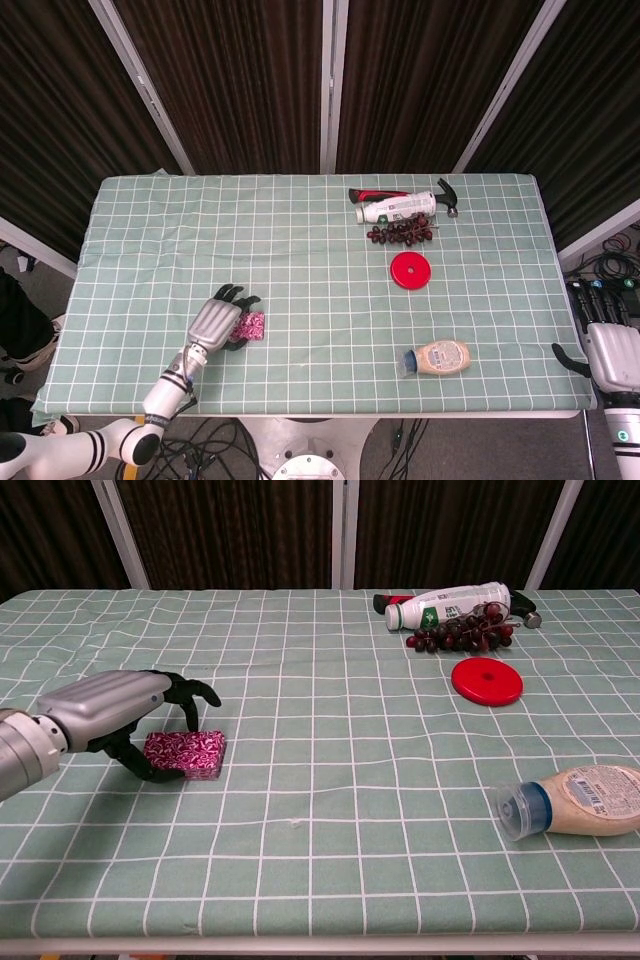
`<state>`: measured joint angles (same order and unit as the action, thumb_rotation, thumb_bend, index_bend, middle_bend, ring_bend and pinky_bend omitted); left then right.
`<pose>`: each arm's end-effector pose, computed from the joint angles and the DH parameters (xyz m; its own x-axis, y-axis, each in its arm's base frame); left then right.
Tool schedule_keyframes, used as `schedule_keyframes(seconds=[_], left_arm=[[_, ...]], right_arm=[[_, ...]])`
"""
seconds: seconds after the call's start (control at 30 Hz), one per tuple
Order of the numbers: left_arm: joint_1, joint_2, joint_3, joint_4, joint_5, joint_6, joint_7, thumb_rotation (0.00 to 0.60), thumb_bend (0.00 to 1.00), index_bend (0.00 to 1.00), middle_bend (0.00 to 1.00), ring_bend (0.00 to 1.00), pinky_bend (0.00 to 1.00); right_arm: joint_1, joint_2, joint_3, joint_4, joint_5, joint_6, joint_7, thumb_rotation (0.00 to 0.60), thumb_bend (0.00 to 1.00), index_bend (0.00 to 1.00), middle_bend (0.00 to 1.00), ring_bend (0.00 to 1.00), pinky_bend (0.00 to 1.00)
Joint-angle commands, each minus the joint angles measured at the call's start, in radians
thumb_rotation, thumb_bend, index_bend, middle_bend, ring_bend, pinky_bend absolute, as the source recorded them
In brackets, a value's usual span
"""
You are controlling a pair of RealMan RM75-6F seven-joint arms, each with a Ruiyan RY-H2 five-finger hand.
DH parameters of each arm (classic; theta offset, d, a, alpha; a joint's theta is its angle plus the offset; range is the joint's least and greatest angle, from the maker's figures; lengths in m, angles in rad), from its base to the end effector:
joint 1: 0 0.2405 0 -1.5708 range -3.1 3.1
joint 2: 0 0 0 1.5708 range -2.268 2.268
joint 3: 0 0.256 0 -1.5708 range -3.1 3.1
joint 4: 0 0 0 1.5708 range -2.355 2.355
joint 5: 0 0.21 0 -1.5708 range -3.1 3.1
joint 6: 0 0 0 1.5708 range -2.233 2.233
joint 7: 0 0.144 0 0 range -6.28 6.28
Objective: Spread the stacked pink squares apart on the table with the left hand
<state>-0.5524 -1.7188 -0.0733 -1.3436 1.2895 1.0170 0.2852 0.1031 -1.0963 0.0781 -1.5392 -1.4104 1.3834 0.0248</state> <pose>-0.1928 0.2800 -0.0702 0.4257 0.3312 0.8421 0.8821 -0.3595 -0.3045 -0.3389 -0.1936 0.1716 0.4420 -0.0574 0.8952 -0.8924 0.0728 0.4453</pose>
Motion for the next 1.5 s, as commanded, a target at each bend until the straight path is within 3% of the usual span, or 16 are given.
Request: schedule_keyframes(seconds=[0.03,0.63,0.93,1.2,1.5], left_arm=[[0.000,0.000,0.000,0.001,0.000,0.000,-0.002,0.600,0.24,0.21,0.40,0.11,0.10],[0.001,0.028,-0.007,-0.031,0.016,0.026,-0.013,0.600,0.27,0.23,0.44,0.13,0.10],[-0.006,0.082,-0.048,-0.042,-0.015,0.033,-0.018,0.600,0.28,0.23,0.45,0.13,0.10],[-0.029,0.086,-0.095,0.057,-0.044,0.016,-0.067,0.600,0.28,0.23,0.45,0.13,0.10],[-0.045,0.027,-0.085,0.238,-0.049,-0.032,-0.152,0.600,0.28,0.23,0.44,0.14,0.10]], right_arm=[[0.000,0.000,0.000,0.001,0.000,0.000,0.001,0.600,0.17,0.00,0.00,0.00,0.00],[0.001,0.001,0.002,-0.001,0.001,0.001,-0.001,0.600,0.17,0.00,0.00,0.00,0.00],[0.004,0.001,0.003,-0.007,-0.001,-0.001,-0.008,0.600,0.17,0.00,0.00,0.00,0.00],[0.006,0.002,0.004,-0.023,-0.002,0.000,-0.027,0.600,0.17,0.00,0.00,0.00,0.00],[0.010,0.007,0.006,-0.039,0.002,-0.003,-0.045,0.600,0.17,0.00,0.00,0.00,0.00]])
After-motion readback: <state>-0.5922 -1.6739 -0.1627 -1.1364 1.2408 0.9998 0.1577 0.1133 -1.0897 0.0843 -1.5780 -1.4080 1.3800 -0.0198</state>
